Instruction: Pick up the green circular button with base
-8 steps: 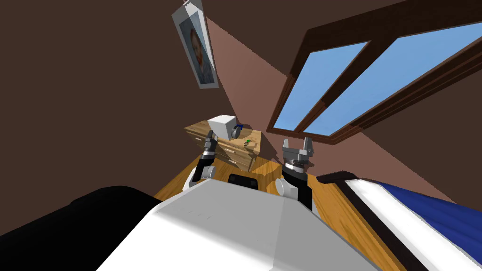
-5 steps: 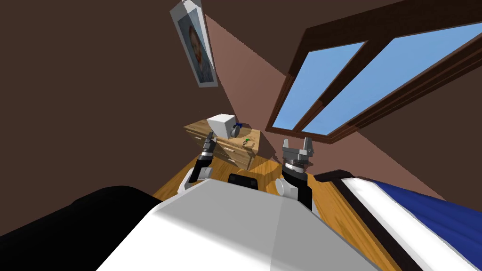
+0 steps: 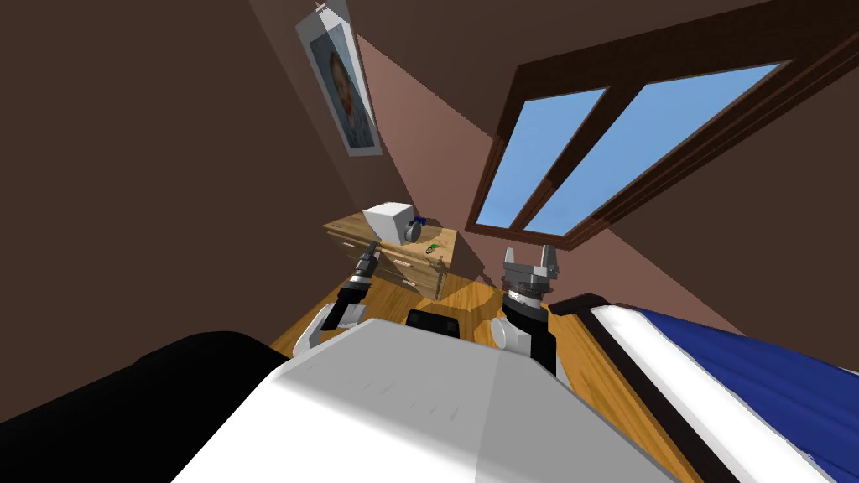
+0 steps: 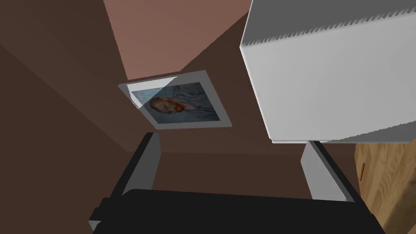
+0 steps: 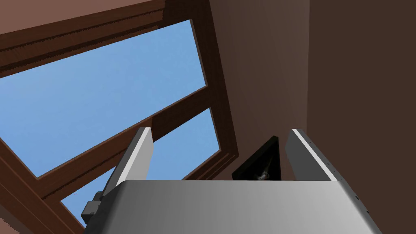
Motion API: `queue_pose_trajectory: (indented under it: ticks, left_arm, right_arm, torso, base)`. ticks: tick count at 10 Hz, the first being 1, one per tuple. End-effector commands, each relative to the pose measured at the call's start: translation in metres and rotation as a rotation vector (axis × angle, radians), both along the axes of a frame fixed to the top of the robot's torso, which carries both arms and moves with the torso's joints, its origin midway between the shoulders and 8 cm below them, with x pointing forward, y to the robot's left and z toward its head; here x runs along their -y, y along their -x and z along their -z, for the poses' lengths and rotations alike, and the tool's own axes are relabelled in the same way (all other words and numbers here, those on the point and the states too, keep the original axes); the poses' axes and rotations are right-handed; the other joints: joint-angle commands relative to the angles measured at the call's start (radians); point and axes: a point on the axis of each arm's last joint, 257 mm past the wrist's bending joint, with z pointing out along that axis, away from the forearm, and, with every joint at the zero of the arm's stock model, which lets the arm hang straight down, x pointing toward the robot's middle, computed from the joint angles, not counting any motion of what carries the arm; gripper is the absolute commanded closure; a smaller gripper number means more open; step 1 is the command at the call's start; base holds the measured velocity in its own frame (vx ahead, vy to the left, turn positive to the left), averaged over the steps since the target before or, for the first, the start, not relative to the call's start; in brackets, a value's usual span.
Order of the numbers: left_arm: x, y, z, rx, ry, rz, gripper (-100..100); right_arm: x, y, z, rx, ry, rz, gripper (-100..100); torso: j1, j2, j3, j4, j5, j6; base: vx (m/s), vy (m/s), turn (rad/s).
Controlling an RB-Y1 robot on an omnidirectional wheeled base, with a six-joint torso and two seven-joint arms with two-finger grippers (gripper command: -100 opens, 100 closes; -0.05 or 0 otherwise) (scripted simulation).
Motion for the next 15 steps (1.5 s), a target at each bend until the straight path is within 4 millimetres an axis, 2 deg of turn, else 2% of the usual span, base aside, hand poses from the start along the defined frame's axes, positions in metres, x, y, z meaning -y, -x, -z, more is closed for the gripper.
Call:
queue_pose_trajectory:
  ticks: [1,3,4,7,8,10,11,13,14,15]
  left_arm:
    - [-0.018,0.003,0.017,-0.072,-0.035,-0.018,-100]
    - [-0.043,0.012,0.039,-0.166,-0.080,-0.045,-100]
    - [-0.043,0.011,0.038,-0.167,-0.088,-0.039,-100]
    - [-0.082,0.030,0.068,-0.313,-0.164,-0.080,-100]
    - [-0.082,0.029,0.067,-0.315,-0.177,-0.071,-100]
    - [-0.108,0.043,0.084,-0.411,-0.229,-0.098,-100]
    - [-0.107,0.042,0.083,-0.413,-0.243,-0.088,-100]
    - [-0.132,0.057,0.098,-0.505,-0.295,-0.112,-100]
    - [-0.131,0.055,0.096,-0.508,-0.312,-0.100,-100]
    - [-0.143,0.063,0.103,-0.552,-0.336,-0.111,-100]
  right_arm:
    - [0.000,0.000,0.000,0.000,0.000,0.000,0]
    - [0.000,0.000,0.000,0.000,0.000,0.000,0]
    - [0.000,0.000,0.000,0.000,0.000,0.000,0]
    - [0.000,0.000,0.000,0.000,0.000,0.000,0]
    - [0.000,0.000,0.000,0.000,0.000,0.000,0]
    - [0.000,0.000,0.000,0.000,0.000,0.000,0]
    - [0.000,0.000,0.000,0.000,0.000,0.000,0]
    - [0.000,0.000,0.000,0.000,0.000,0.000,0]
    - [0.000,0.000,0.000,0.000,0.000,0.000,0]
    - [0.000,0.000,0.000,0.000,0.000,0.000,0]
  torso:
    - [0.000,0.000,0.000,0.000,0.000,0.000]
    - [-0.007,0.002,0.001,0.000,-0.001,0.000]
    - [-0.009,0.001,0.001,0.000,-0.002,0.000]
    - [-0.001,-0.001,-0.001,0.000,0.000,0.000]
    - [-0.003,-0.002,-0.001,0.000,-0.001,0.000]
    - [0.000,-0.003,-0.002,-0.001,0.000,0.000]
    - [-0.001,-0.004,-0.002,-0.001,0.000,0.000]
    - [0.001,-0.004,-0.002,-0.001,0.000,0.000]
    - [-0.001,-0.004,-0.003,-0.001,0.000,0.000]
    - [0.001,-0.005,-0.003,-0.001,0.000,0.000]
  base:
    - [-0.069,-0.146,-0.011]
    - [-0.074,-0.232,-0.031]
    - [-0.028,-0.147,-0.025]
    - [-0.028,-0.128,-0.101]
    - [-0.002,-0.115,-0.014]
    - [0.007,-0.120,-0.112]
    - [0.007,-0.100,-0.037]
    - [0.014,-0.111,-0.130]
    - [0.030,-0.099,-0.047]
    - [0.048,-0.081,-0.135]
